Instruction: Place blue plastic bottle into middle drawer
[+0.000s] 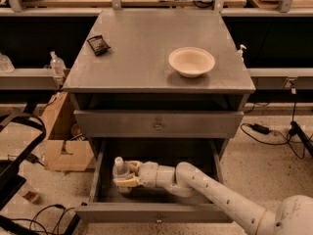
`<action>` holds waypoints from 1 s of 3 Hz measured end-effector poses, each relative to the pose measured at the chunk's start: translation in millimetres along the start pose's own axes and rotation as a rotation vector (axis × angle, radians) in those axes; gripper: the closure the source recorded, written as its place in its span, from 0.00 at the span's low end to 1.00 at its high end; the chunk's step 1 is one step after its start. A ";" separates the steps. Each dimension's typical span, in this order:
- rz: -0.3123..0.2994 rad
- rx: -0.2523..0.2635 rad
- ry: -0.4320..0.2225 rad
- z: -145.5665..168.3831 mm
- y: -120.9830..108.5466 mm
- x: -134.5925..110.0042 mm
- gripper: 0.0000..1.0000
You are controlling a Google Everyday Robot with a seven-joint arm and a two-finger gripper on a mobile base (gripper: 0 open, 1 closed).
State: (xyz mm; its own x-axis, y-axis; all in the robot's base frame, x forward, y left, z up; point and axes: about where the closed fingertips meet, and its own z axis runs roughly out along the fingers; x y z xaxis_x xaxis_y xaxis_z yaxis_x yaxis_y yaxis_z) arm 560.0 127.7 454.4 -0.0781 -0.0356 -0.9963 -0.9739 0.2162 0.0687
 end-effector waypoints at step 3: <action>0.001 -0.011 -0.004 5.7 4.0 -1.3 0.07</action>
Offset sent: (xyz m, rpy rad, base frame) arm -0.0008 0.0020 0.0004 0.0014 0.0002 0.0034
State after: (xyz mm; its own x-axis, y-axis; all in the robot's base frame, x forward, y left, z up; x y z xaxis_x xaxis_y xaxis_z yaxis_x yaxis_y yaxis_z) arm 557.5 134.1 455.7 -0.0783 -0.0319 -0.9964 -0.9762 0.2053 0.0702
